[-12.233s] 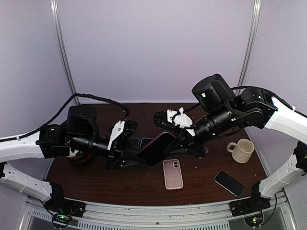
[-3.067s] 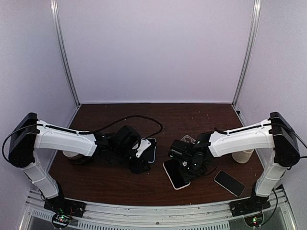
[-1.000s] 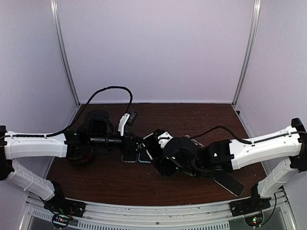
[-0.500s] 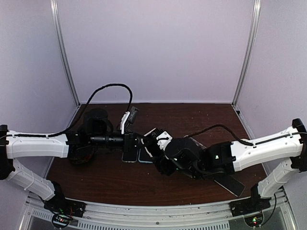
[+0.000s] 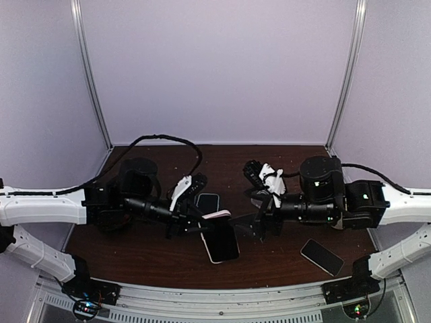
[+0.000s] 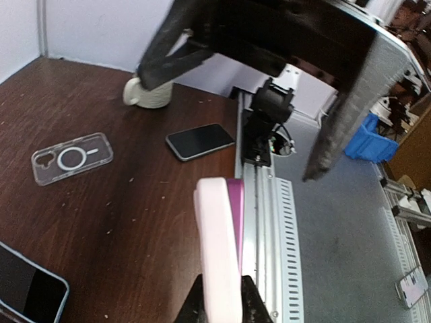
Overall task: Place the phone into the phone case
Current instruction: Pass from the right arm to the left, then pass from the left arm to the right
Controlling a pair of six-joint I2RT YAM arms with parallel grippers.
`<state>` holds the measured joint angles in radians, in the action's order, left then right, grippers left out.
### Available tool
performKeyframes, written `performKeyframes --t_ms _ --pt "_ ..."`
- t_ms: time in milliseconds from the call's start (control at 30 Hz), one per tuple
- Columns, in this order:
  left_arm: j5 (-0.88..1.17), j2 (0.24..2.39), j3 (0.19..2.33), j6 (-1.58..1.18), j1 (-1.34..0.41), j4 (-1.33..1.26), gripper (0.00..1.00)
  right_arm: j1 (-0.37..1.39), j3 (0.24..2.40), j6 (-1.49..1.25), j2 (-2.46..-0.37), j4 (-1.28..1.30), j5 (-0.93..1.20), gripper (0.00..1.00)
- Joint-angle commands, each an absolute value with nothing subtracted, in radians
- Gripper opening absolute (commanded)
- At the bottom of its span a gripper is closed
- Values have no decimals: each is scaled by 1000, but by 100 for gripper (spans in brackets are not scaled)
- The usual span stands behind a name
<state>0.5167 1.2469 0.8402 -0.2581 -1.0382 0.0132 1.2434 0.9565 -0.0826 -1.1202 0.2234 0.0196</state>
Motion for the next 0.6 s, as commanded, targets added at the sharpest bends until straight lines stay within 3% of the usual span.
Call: performKeyframes --t_ms 0,233,400,567 --pt "644 1196 894 -134 -1079 -44 0 1208 964 -29 -1097 222 319 88" --pt "653 1187 900 -119 -1089 -44 0 1203 983 -48 -1138 255 425 79" --pt "661 1188 902 -122 -1089 -44 0 1201 1009 -65 -1194 257 427 58" --pt "681 1181 896 -120 -1090 -44 0 1197 999 -64 -1193 217 434 28"
